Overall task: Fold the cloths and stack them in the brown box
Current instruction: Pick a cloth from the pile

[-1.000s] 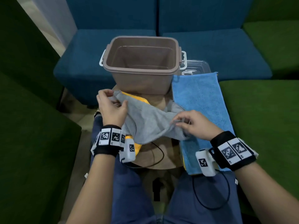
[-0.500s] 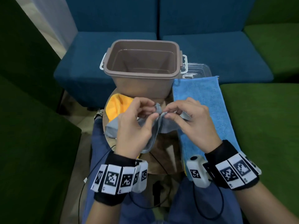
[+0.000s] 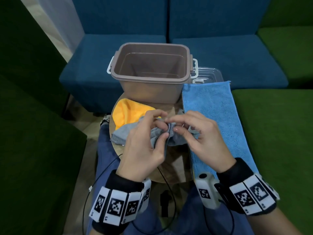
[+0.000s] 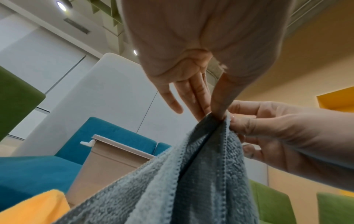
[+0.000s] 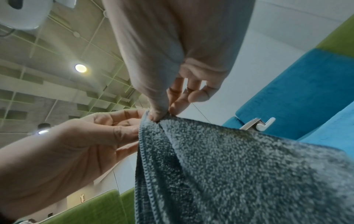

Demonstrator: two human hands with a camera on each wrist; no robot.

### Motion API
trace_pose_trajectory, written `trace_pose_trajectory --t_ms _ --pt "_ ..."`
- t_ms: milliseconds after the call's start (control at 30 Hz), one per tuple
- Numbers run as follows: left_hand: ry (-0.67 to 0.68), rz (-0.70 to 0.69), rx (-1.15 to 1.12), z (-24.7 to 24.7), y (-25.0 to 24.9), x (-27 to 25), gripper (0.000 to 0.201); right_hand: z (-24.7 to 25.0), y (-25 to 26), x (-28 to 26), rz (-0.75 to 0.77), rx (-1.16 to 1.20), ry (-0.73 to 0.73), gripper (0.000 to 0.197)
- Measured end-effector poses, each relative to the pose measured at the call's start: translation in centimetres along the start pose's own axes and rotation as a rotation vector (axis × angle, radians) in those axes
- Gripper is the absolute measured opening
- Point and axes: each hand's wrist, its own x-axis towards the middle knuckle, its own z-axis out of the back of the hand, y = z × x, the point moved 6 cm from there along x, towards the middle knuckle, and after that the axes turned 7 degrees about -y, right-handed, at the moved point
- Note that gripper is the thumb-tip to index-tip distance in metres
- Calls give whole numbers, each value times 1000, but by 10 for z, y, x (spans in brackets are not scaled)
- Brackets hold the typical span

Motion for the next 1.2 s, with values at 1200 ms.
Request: trace_pose_trajectory --t_ms 1200 --pt "-40 99 -29 -36 25 11 38 18 20 48 -112 198 -37 8"
